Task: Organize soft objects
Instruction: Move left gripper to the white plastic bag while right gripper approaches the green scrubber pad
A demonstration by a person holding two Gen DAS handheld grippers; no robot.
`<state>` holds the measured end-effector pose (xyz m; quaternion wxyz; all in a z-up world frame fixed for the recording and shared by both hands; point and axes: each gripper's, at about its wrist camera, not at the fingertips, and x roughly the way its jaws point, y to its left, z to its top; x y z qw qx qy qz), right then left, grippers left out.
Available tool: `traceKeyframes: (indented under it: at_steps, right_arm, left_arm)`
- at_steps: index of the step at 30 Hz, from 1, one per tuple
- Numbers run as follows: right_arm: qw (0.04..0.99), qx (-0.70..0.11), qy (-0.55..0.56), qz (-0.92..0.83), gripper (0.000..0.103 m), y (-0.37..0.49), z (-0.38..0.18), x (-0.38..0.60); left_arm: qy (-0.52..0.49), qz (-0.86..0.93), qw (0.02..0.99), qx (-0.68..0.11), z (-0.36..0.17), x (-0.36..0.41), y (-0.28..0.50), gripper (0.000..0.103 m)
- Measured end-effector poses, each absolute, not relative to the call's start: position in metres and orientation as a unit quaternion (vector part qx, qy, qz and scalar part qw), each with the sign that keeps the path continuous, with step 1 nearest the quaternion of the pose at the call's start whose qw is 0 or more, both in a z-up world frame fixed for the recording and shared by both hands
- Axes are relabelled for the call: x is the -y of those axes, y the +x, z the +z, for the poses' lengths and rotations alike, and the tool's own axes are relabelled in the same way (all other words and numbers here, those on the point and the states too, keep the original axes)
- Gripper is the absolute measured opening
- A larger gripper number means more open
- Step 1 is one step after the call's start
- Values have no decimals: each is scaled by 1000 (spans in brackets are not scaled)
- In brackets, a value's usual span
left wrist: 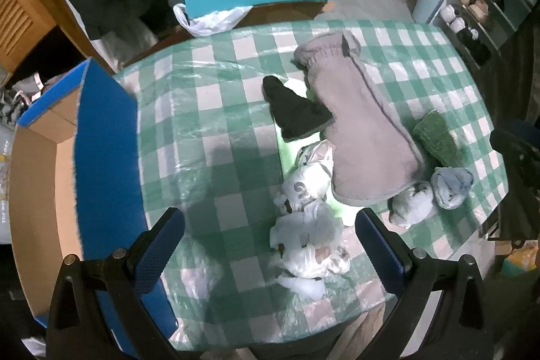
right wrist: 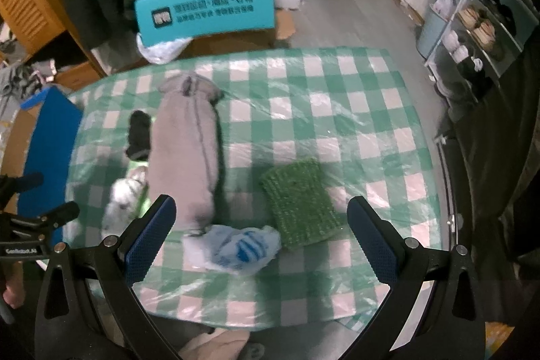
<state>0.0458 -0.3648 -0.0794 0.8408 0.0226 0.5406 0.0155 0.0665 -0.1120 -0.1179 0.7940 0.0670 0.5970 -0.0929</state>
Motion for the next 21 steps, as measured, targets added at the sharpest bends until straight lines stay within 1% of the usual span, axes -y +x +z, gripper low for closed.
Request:
traceKeyframes:
  at_steps: [9,21]
  right_arm:
    - [810,-586,7,-8,101,64,-127,384]
    - [780,-625,3,-23,101,75,-168,396]
  left_arm:
    - [56,-94,777,-620,-146,115,84,102]
    - [65,-96,757,-643,-172,123,91,102]
